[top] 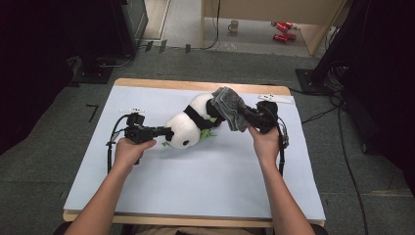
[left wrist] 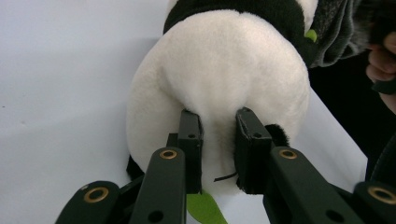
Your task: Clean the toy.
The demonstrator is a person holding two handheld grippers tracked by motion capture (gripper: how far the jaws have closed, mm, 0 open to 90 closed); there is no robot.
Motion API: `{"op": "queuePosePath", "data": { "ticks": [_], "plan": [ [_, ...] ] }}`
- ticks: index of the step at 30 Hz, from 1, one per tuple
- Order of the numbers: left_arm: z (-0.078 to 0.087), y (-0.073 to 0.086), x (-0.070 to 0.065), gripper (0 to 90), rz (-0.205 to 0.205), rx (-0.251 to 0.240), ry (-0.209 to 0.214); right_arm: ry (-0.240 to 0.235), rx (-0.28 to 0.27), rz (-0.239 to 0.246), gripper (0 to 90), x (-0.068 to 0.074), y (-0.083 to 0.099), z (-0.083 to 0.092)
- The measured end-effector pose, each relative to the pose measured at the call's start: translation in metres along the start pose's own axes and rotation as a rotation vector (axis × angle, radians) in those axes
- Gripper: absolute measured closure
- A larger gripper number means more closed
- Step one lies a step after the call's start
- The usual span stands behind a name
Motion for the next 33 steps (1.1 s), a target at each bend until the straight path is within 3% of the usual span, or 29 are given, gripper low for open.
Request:
{"op": "queuePosePath", "data": {
  "ticks": [7,14,18,24,33],
  "plan": [
    [0.0,-0.002,0.002,74.6,0.018,-0.025,-0.015,-0.161,-0.031,0.026,81.7,0.053,-0.011,0.003],
    [0.0,-0.002,0.001,74.5,0.003,-0.018,-0.017,-0.348,0.057,0.058,81.8,0.117,0.016,-0.016],
    [0.0,-0.002,0.001,74.4,-0.001,-0.02,-0.019,-0.4,0.12,0.101,81.8,0.143,0.04,-0.029],
    [0.0,-0.001,0.0,74.3,-0.008,-0.016,-0.018,-0.432,0.172,0.135,81.9,0.158,0.062,-0.039],
    [-0.001,-0.001,-0.003,74.4,-0.027,-0.004,-0.021,-0.384,0.196,0.182,81.9,0.146,0.076,-0.052]
  ]
}}
Point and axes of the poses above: each handheld gripper's, and its own axes: z roughly backward along the jaws, y roughly out of its underside, x roughly to its left, the point moved 6 cm from there along -z, roughly forward along the jaws, and after that the axes turned 7 degrees about -x, right-handed, at the moved point
